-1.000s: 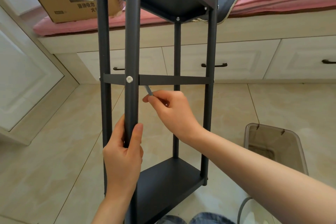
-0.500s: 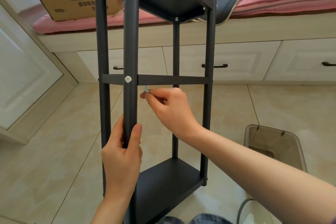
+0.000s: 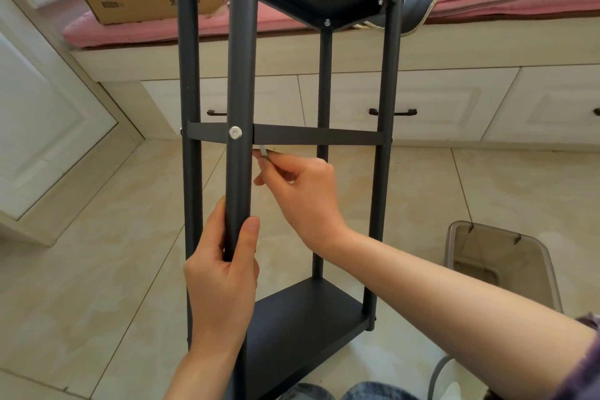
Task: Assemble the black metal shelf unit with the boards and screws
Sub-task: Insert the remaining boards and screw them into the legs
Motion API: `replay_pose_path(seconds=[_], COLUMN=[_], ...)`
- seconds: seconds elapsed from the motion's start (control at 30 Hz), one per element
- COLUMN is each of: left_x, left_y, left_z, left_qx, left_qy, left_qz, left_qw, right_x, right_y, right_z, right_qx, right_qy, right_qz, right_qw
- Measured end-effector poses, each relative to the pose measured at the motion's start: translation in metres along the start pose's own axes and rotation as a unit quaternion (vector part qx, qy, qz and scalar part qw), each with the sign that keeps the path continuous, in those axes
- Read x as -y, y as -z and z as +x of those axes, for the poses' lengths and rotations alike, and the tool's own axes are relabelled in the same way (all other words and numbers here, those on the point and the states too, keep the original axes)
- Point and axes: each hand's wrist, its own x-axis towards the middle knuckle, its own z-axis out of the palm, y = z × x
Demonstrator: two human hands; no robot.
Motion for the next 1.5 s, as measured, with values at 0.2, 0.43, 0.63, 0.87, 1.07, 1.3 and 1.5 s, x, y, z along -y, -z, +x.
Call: replay_pose_path(seconds=[0.2,0.43,0.63,0.87,1.07,1.3,1.5], left_x=[0.002,0.004,0.007,0.010,0.012,0.013,0.014], left_y=[0.000,0.002,0.001,0.005,0.010,0.015,0.023], left_z=[0.001,0.000,-0.001,0.001,0.000,-0.005,-0.007], left_qx=[-0.001,0.005,0.003,-0.004,-0.010,-0.038,-0.049], left_qy=[-0.002,-0.001,-0.003,0.000,-0.001,-0.012,-0.032], left_qz=[0.006,0.013,0.017,-0.002,-0.015,0.008,0.030], left_qw=[1.000,1.000,1.000,1.000,1.000,0.999,0.998], right_x=[-0.008,-0.012,-0.015,-0.018,-0.029,-0.020,-0.024], right_y=[-0.020,-0.033,-0.037,-0.029,0.022,0.091,0.132], right_z=[0.003,0.014,0.021,0.010,-0.023,-0.027,0.001], right_qx=[-0.005,-0.015,-0.030,0.050,0.123,0.098,0.061], right_qy=[0.007,0.044,0.058,0.033,-0.058,-0.159,-0.316], right_qz=[-0.001,-0.011,-0.014,-0.038,-0.078,-0.117,-0.052], right_qw=[1.000,0.999,0.998,0.997,0.988,0.975,0.945])
